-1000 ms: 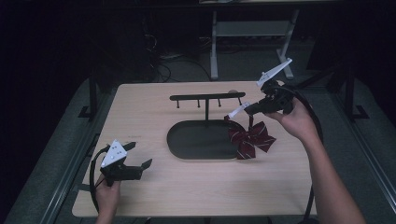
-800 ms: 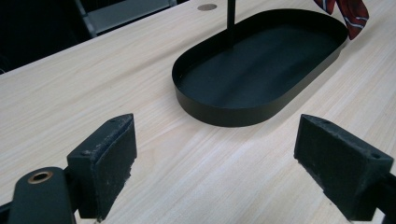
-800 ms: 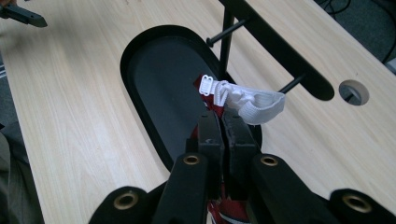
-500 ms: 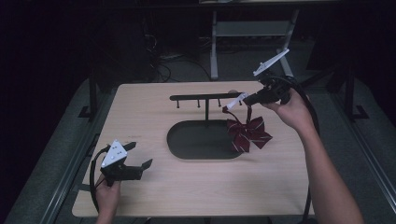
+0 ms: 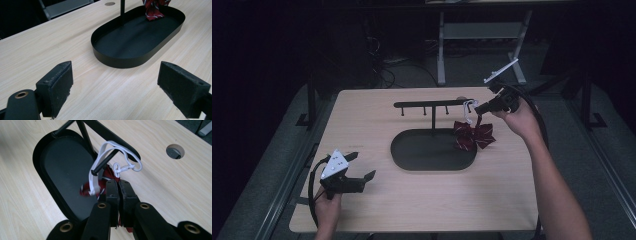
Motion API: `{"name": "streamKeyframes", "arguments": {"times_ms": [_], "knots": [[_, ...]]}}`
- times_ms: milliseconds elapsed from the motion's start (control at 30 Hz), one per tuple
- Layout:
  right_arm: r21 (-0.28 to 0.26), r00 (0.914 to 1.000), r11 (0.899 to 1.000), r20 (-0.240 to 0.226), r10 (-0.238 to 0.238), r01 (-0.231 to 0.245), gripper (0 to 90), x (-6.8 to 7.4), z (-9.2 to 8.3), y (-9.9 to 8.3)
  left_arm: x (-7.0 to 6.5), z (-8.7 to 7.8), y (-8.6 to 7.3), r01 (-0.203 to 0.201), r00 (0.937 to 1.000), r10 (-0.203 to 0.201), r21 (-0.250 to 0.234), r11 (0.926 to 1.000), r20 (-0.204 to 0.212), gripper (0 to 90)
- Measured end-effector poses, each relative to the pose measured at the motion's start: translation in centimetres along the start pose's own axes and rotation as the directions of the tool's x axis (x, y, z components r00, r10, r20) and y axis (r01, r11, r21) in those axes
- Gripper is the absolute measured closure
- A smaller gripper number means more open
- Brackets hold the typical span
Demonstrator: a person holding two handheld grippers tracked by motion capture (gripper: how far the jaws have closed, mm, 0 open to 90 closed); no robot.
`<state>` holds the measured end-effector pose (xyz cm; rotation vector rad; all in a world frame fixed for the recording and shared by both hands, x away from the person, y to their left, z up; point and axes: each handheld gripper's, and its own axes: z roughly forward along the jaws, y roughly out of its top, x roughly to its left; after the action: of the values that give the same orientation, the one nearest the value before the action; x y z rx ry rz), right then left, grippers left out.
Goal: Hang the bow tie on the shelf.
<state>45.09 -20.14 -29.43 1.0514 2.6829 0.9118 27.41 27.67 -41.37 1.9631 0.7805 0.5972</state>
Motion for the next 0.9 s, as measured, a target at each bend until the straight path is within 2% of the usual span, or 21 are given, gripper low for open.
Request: {"name": "streamKeyframes", "arguments": {"times_ms": [433,900], "knots": [[0.013,0.9998,1.000,-0.014,0.014,-0.014,86.3,-0.7,1.1,-0.4,0.1,0.1,0.0,0.005,1.0000,-0.005,-0.001,1.0000,-0.004,13.0],[0.009,0.9996,1.000,-0.023,0.018,-0.018,86.4,-1.1,1.4,-0.6,0.1,0.1,-0.1,0.005,0.9999,-0.005,0.000,1.0000,-0.009,12.9]]}}
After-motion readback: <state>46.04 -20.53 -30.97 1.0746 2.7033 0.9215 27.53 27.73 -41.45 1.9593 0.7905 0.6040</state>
